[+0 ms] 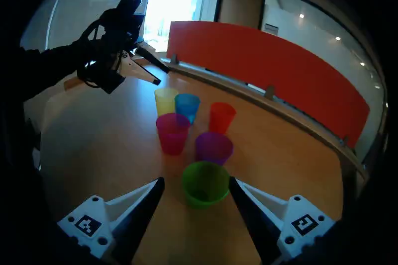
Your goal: Pour water
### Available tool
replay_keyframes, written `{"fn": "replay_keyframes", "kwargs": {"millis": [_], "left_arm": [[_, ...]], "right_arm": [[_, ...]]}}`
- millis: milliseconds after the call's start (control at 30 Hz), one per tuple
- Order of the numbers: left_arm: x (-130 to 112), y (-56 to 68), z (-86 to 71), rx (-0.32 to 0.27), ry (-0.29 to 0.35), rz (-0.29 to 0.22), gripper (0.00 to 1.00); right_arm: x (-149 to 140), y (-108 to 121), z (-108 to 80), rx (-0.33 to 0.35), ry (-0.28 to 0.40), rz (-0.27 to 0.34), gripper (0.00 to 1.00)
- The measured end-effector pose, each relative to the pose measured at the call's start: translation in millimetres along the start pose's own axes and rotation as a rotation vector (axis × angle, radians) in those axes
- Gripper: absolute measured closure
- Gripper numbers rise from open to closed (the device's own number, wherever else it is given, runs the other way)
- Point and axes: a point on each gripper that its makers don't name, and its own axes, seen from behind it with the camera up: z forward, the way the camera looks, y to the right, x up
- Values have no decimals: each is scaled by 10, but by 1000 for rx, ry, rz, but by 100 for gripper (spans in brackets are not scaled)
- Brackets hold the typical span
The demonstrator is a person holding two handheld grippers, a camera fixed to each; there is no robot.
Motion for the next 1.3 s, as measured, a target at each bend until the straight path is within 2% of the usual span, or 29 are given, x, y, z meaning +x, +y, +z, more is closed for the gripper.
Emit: {"fn": "replay_keyframes", "kwargs": {"millis": [200,467,600,767,1300], "left_arm": [[-76,-5,187,-38,-66,33,8],[-117,2,425,-74,-121,37,8],[-157,-12,529,-74,-149,54,8],[-176,17,627,-86,-172,58,8],[-200,-17,871,-90,-223,44,8]], "right_arm": [[-17,13,31,2,-6,3,0],[-66,47,44,6,-9,12,0],[-94,70,48,5,-12,13,0],[-113,88,60,8,-14,14,0],[-134,105,108,17,-13,6,0]]}}
